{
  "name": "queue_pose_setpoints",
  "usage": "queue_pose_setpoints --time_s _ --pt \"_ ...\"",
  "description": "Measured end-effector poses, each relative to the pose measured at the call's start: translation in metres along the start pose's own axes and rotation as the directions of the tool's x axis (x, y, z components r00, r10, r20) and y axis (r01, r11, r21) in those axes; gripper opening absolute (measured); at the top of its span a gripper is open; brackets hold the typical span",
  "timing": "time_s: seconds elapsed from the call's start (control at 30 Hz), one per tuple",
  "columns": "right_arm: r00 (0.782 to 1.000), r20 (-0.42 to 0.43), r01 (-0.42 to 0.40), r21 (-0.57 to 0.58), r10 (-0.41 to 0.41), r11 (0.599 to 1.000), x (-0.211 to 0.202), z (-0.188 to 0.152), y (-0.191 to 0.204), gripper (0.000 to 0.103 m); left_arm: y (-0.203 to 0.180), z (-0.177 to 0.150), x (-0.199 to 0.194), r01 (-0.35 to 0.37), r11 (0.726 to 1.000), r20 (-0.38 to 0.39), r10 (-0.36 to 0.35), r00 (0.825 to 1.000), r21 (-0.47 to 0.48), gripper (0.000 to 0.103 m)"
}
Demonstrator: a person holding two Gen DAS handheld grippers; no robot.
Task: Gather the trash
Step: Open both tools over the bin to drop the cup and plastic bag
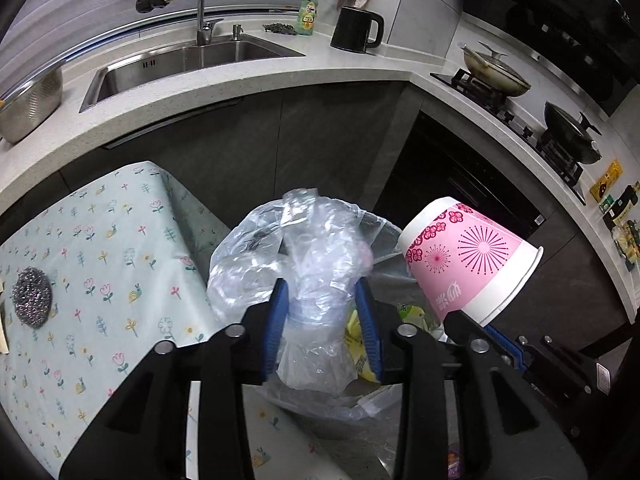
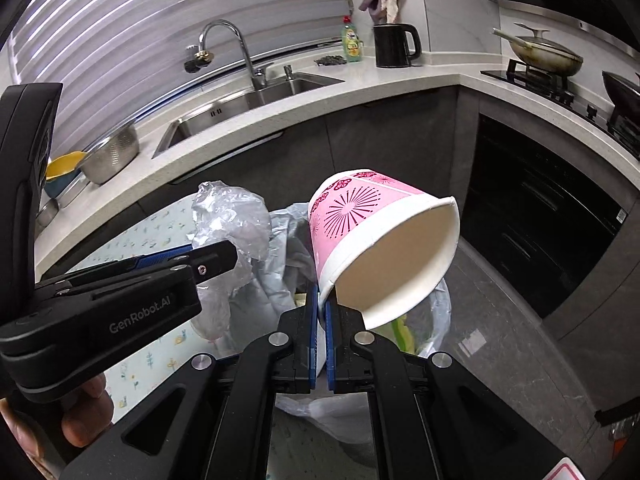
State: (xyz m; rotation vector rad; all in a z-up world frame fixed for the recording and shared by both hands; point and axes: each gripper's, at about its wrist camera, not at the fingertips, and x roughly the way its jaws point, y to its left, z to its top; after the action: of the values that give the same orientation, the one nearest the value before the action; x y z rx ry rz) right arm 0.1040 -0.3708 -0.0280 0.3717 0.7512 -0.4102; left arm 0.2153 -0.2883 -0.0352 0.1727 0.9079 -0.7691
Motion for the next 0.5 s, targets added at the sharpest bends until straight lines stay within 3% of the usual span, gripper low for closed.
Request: queue_pose_setpoints --time_s 0.1,0.13,0.5 --pt "1.0 -0.008 0.004 0.001 -0.004 1.0 0.006 0.0 -0.001 0.004 0.002 0.0 0.002 -0.018 1.0 0.011 0.018 1.0 -0.016 0.061" --pt "1.0 -0.009 0.006 -0.001 -0.006 1.0 0.009 0.001 0.0 0.004 0.005 0.0 0.002 -0.026 0.999 0.021 0.026 0.999 -0.025 0.064" --pt "1.0 -0.019 -0.02 -0.009 0.02 1.0 0.027 0.004 0.017 0.007 0.034 0.002 -0.009 -0.071 0.995 0.056 0.075 0.996 -0.072 0.064"
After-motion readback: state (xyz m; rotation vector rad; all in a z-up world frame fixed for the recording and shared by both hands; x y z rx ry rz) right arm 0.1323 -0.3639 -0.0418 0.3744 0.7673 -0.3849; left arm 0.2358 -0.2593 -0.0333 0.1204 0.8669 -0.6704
